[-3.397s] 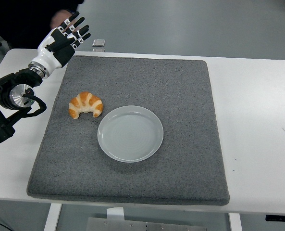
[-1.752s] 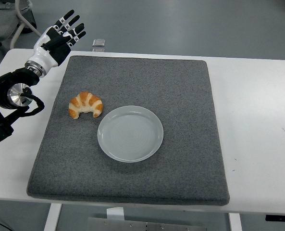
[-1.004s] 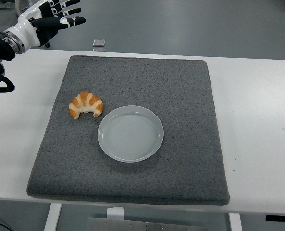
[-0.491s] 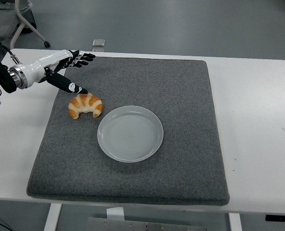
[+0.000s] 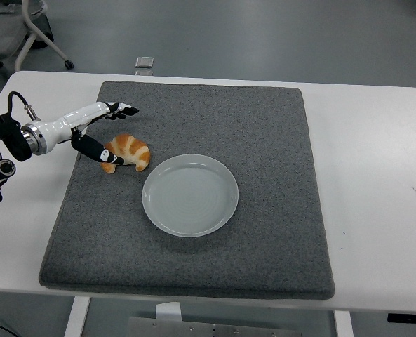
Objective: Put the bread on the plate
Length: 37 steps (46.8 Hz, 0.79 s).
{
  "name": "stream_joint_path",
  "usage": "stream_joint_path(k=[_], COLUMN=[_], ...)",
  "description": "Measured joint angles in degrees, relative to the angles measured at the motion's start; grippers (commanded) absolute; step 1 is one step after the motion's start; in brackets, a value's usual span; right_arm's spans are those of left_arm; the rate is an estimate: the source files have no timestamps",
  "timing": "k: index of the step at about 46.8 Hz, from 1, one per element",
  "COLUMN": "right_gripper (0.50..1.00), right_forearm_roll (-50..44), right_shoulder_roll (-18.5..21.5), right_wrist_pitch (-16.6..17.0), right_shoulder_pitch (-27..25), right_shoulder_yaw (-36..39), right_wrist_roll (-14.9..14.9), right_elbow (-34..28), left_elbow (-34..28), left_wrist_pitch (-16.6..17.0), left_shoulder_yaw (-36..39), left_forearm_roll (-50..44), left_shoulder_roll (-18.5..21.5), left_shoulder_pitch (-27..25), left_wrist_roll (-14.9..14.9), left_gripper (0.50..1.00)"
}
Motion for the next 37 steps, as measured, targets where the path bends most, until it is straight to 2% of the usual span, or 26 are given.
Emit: stream_joint_path(k=[10, 22, 27, 31, 34, 37], right_gripper=[0.930, 0.930, 0.930, 0.930, 0.930, 0.930], right_forearm_roll=[-0.03, -0.05, -0.07, -0.08, -0.07, -0.07], right_shoulder_roll=[0.00, 0.00, 0.00, 0.00, 0.00, 0.00], right_wrist_pitch=[0.00, 0.00, 0.00, 0.00, 0.00, 0.00], right_shoulder_pitch=[-0.01, 0.00, 0.00, 0.00, 0.00, 0.00], right_shoulder_yaw=[0.00, 0.00, 0.00, 0.00, 0.00, 0.00], right_wrist_roll=[0.00, 0.01, 0.01, 0.02, 0.02, 0.02], right_elbow=[0.00, 0.00, 0.00, 0.00, 0.00, 0.00], left_elbow=[3.12, 10.08, 11.87, 13.50, 13.84, 13.90], left_wrist_pitch=[0.73, 0.90, 2.27, 3.63, 3.92, 3.93], left_shoulder_yaw=[-0.28, -0.62, -0.62, -0.62, -0.62, -0.62], left_forearm_roll=[-0.01, -0.23, -0.51, -0.51, -0.50, -0.39], left_shoulder_roll=[-2.45, -7.12, -8.58, -9.86, -10.20, -10.19], left_shoulder_pitch=[1.85, 3.33, 3.76, 4.18, 4.46, 4.57], left_wrist_roll=[-0.68, -3.96, -5.25, -6.55, -7.16, -7.46], left_gripper=[0.988, 0.986, 0.966, 0.926, 0.857, 0.723])
